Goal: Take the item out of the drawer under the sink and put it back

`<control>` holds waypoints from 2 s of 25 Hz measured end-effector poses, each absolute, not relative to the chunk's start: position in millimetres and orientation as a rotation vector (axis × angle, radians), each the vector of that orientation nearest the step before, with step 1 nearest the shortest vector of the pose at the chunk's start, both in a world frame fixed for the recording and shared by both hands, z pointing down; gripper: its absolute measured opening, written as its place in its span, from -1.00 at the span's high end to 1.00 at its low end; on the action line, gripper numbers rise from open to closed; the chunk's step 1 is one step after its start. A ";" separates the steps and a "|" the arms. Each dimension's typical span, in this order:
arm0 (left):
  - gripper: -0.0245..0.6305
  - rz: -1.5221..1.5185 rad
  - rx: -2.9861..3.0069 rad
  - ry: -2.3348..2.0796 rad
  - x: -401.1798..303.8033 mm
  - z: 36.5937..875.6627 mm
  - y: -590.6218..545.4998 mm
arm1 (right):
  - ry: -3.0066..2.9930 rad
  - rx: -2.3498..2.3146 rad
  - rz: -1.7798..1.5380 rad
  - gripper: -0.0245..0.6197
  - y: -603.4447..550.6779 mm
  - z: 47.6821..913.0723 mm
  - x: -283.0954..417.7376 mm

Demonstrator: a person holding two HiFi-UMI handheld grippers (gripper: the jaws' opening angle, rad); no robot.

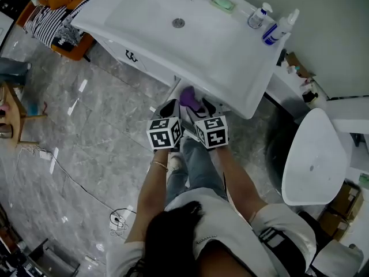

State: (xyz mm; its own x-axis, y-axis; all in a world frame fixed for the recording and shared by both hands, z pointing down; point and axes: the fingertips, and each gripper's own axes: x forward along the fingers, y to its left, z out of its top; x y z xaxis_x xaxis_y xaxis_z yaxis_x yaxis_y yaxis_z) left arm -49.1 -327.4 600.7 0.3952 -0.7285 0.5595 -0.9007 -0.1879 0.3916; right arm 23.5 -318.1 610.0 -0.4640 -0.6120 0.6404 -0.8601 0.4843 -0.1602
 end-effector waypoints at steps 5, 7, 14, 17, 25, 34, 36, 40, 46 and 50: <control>0.91 0.284 2.041 -1.410 -46.1 562.6 -315.0 | -2.280 1.243 0.553 0.12 -306.0 569.1 21.8; 0.91 0.266 2.062 -1.417 -46.7 549.4 -309.4 | -2.286 1.265 0.515 0.25 -301.4 556.3 22.3; 0.91 0.194 2.087 -1.412 -51.6 521.4 -282.8 | -2.266 1.276 0.391 0.69 -282.0 531.8 17.5; 0.91 0.191 2.107 -1.392 -48.2 515.1 -269.1 | -2.276 1.279 0.379 0.75 -273.8 523.3 13.6; 0.91 0.133 2.155 -1.352 -37.5 492.9 -254.8 | -2.318 1.272 0.387 0.80 -256.0 499.5 0.7; 0.92 0.124 2.219 -1.383 -44.1 477.9 -253.7 | -2.309 1.297 0.327 0.86 -252.8 486.5 -5.1; 0.92 0.133 2.239 -1.381 -43.7 477.3 -254.6 | -2.317 1.300 0.330 0.87 -253.9 484.5 -5.9; 0.92 0.105 2.223 -1.378 -45.9 480.8 -255.1 | -2.321 1.291 0.348 0.87 -252.1 487.8 -7.8; 0.92 0.148 2.203 -1.371 -43.2 495.7 -256.3 | -2.296 1.285 0.401 0.88 -251.8 501.8 -3.3; 0.92 0.179 2.179 -1.350 -41.1 511.1 -259.0 | -2.315 1.257 0.436 0.88 -254.7 509.7 -5.1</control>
